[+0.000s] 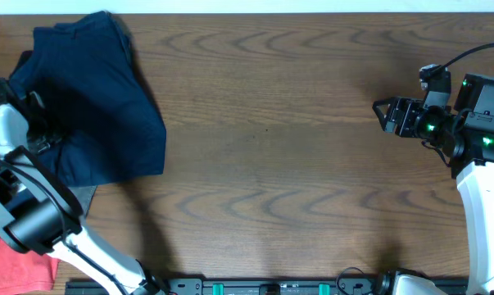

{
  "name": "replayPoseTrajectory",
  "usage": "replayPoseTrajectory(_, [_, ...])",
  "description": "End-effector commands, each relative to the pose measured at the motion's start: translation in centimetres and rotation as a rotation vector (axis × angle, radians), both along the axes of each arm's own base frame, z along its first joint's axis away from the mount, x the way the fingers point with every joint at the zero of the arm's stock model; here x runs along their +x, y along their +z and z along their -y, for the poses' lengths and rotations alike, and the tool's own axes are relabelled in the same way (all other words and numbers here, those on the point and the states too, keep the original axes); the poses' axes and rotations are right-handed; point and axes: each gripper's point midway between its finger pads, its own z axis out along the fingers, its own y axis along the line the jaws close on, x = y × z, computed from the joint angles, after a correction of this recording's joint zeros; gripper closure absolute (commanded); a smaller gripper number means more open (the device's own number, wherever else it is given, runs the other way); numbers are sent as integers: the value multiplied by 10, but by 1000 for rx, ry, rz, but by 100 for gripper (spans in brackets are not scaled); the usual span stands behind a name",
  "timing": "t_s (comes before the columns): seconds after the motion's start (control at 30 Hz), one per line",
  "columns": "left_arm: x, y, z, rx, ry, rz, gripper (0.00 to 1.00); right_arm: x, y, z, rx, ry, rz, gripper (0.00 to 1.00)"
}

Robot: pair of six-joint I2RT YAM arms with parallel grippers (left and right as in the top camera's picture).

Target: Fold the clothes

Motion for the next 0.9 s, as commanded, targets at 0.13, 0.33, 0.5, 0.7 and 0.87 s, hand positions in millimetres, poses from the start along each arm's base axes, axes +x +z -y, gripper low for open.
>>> replayPoseTrajectory(0.13, [65,120,148,-77,-235,303,94,4,16,3,2,-18,50,49])
replayPoseTrajectory(0.33, [79,133,316,-169,-566,356,94,-5,42,15,-22,-58,105,44])
replayPoseTrajectory(0.5, [63,131,460,-218,-874,427,94,-23,59,29,-68,-112,127,41])
replayPoseTrajectory(0.7, [34,112,594,-274,-1114,541,94,-47,71,34,-126,-144,137,34])
replayPoseTrajectory(0.87, [1,82,667,-335,-1226,566,94,-62,73,40,-171,-176,126,31])
